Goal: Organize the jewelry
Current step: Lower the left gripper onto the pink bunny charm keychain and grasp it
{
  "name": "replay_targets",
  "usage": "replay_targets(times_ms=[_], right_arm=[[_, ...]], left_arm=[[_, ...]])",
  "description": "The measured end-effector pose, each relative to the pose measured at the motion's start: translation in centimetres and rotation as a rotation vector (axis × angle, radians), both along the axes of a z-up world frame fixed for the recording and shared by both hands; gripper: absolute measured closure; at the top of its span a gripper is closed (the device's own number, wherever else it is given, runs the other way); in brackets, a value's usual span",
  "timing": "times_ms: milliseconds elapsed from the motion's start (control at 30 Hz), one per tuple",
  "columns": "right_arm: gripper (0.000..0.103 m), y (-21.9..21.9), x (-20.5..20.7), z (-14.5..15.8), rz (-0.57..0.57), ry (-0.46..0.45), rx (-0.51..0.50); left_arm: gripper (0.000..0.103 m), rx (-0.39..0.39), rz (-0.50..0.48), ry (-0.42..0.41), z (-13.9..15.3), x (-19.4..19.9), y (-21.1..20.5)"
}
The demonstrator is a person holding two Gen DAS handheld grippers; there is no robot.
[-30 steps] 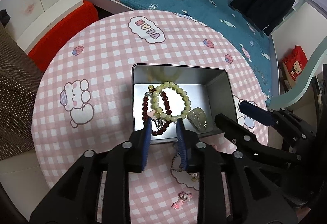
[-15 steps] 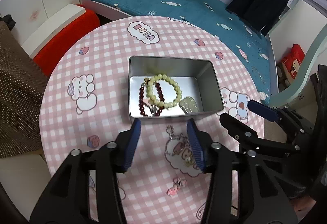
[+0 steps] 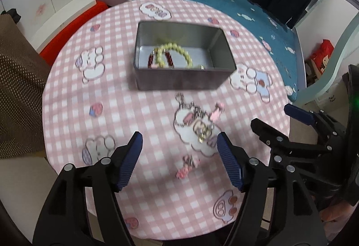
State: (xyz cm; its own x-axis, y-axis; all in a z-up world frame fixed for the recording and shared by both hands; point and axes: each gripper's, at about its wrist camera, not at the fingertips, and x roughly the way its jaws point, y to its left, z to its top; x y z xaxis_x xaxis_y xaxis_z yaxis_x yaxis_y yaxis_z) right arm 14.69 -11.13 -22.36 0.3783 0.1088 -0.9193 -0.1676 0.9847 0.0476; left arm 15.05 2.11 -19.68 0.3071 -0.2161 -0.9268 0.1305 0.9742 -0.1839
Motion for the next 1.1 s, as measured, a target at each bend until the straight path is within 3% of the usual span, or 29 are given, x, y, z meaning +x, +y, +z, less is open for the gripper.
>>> replay_targets(times_ms=[133,433,633,767,967,1100], right_arm=[[0.023,-0.7,-0.9,-1.2,-0.008,0.033,-0.01],[0.023,-1.2,-2.6,-3.0,0.013,0.083,-0.034],[0.023,-1.6,-3.0,-3.4,0.012,0.095,-0.027],[0.023,-1.8,-3.0,-3.6,0.011,0.099,-0.024],[0.024,-1.7,-3.0,-3.9,0.019,0.11,-0.02],[0.023,-1.6,-2.8,-3.7,0.027,0.105,-0.01]], left_arm=[[0.033,-0.027,-0.011,0.049,-1.7,-1.1,-0.2],[0.033,-0.009,-0.043,0.127,-5.4,-2.8,-1.1],[0.054,0.012,-0.052,0.152,-7.4,-2.8,-1.7],[0.057,0.019,-0.05,0.13,-7.5,-2.7,-1.9],[0.088,0.051,-0.078,0.115,-7.6,-2.7,-2.2],[0.089,0.048,-0.067,0.11,-7.5,-2.7,-2.2]])
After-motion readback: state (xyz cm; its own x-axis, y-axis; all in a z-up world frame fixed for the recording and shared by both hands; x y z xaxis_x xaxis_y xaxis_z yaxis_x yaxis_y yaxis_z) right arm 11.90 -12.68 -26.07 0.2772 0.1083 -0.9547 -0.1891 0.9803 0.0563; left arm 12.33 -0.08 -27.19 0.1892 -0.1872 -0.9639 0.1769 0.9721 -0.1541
